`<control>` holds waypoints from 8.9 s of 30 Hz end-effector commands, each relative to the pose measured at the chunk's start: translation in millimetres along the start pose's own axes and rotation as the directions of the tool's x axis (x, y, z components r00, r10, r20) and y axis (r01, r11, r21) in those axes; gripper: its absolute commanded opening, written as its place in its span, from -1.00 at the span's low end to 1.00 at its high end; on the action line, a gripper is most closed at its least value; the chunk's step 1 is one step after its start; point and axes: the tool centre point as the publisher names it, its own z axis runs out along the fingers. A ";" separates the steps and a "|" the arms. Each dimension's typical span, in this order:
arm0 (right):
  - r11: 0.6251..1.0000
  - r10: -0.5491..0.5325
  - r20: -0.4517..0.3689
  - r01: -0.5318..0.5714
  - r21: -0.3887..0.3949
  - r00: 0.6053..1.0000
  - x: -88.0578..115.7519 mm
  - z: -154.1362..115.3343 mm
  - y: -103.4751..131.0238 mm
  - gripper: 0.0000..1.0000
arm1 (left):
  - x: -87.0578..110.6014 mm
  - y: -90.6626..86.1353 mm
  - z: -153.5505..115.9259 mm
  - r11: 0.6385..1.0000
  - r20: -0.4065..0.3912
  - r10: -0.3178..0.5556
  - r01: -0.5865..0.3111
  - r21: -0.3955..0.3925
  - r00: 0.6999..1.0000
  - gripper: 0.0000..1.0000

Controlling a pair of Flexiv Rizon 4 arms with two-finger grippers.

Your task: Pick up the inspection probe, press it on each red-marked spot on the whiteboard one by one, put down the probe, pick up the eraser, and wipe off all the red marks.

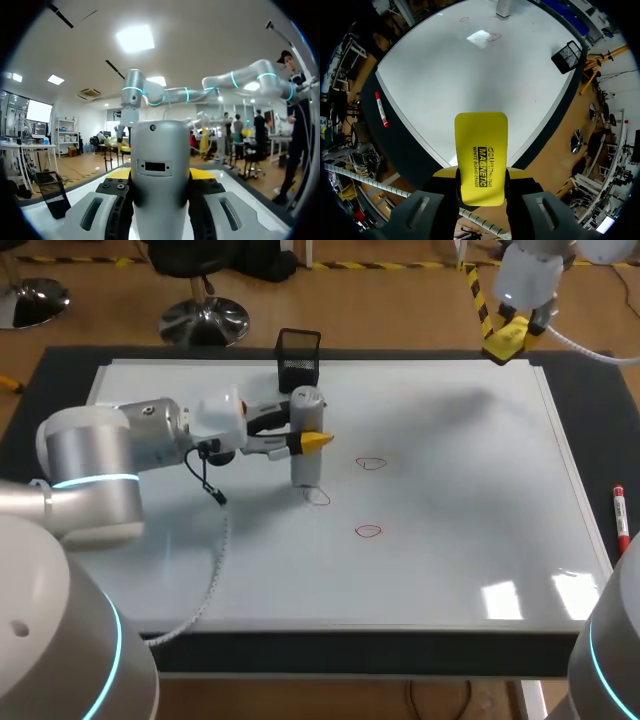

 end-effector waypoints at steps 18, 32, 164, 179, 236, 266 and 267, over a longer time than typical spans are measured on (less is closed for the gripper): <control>1.000 -0.002 -0.005 0.002 0.002 1.000 -0.5 -1.0 -0.7 -1.00 | -98.1 -38.6 -55.3 0.997 0.154 0.077 -0.076 -0.012 0.985 -1.00; 1.000 -0.002 -0.005 0.002 0.002 1.000 -0.5 -1.0 -0.7 -1.00 | -152.7 -32.6 -93.4 0.998 0.259 0.055 -0.061 0.017 0.964 -1.00; 0.683 -0.730 -0.011 0.729 -0.038 0.683 -73.3 95.0 459.0 -1.00 | -168.8 -32.3 -105.2 0.998 0.285 0.037 -0.049 0.032 0.958 -1.00; 0.640 -0.768 -0.060 0.766 -0.063 0.637 -73.8 119.3 474.0 -1.00 | -168.8 -32.3 -105.2 0.998 0.285 0.037 -0.049 0.032 0.958 -1.00; 0.730 -0.683 -0.137 0.678 -0.085 0.718 -21.3 127.7 399.8 -1.00 | -168.8 -32.3 -105.2 0.998 0.285 0.037 -0.049 0.032 0.958 -1.00; 0.729 -0.685 -0.066 0.684 -0.034 0.726 -60.2 54.9 402.0 -1.00 | -168.8 -32.3 -105.2 0.998 0.285 0.037 -0.049 0.032 0.958 -1.00; 0.727 -0.686 -0.063 0.685 -0.034 0.725 -58.9 54.5 408.6 -1.00 | -168.8 -32.3 -105.2 0.998 0.285 0.037 -0.049 0.032 0.958 -1.00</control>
